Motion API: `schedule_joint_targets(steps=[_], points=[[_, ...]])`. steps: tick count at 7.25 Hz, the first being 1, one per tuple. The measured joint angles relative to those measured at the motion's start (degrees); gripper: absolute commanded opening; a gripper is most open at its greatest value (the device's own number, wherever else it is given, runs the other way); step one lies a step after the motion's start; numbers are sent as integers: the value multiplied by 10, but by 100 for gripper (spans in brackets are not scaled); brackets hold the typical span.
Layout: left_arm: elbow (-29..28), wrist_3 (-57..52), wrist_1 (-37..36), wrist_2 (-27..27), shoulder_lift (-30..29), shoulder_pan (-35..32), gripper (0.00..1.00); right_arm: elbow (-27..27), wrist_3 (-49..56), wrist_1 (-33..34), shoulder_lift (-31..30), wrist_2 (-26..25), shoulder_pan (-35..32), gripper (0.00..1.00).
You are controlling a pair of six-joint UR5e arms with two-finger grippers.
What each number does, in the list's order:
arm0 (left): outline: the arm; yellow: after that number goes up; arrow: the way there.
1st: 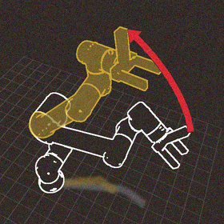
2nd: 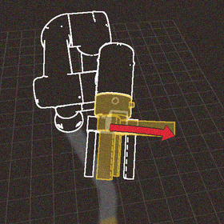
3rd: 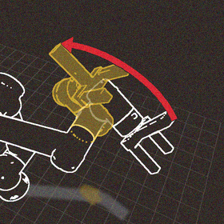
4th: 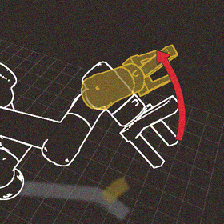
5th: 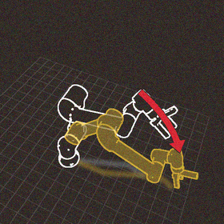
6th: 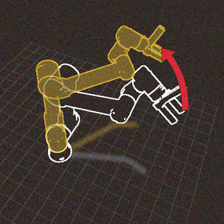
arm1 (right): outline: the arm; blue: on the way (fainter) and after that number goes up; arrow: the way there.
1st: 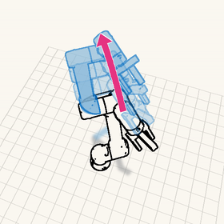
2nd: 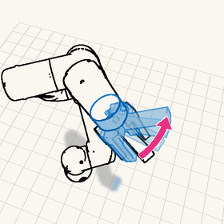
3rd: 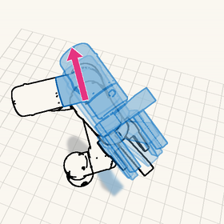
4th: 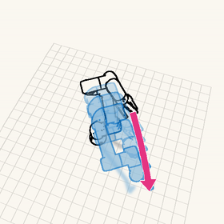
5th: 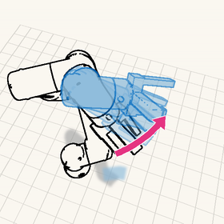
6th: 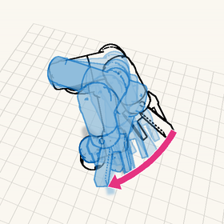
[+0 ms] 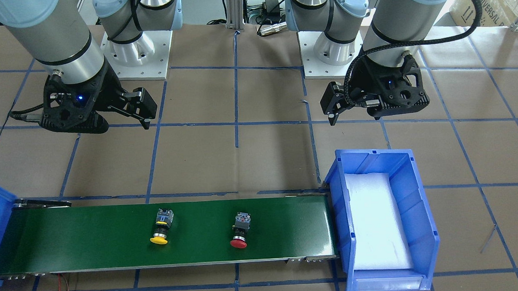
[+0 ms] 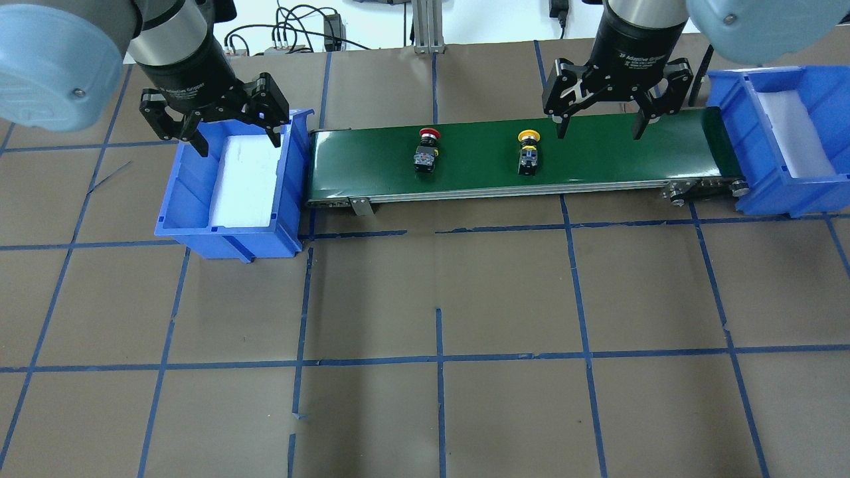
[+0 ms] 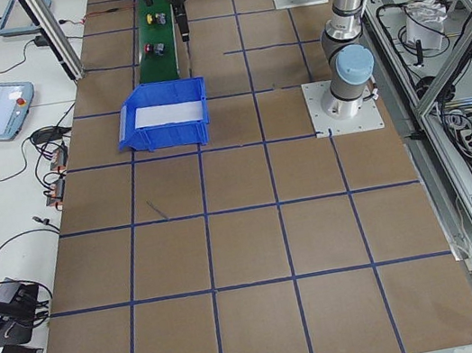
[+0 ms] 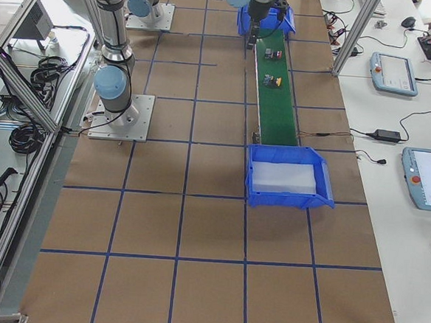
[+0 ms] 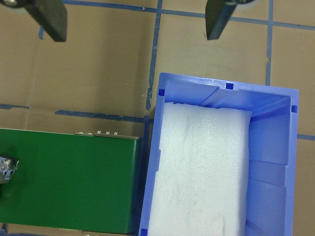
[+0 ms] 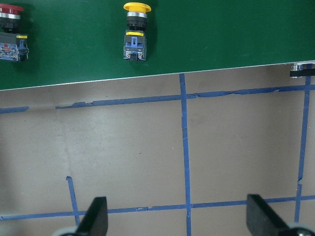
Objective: Transport two buttons from left to right
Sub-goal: 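Withdraw the left gripper above its bin while the conveyor carries the buttons, then lower the right gripper onto the yellow button on the belt and grasp it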
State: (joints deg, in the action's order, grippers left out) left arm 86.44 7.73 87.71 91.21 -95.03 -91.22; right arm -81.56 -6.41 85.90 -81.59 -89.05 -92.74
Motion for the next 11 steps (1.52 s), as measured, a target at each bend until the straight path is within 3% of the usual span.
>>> schedule_joint_targets(steps=[4,7,11], points=[[1,0,1,1,1,0,100,8,2,14,17,-1,7,100],[1,0,1,1,0,-1,100,38,28,105,148,4,55,100],[1,0,1,1,0,-1,100,47,20,182,237,0,0,100]])
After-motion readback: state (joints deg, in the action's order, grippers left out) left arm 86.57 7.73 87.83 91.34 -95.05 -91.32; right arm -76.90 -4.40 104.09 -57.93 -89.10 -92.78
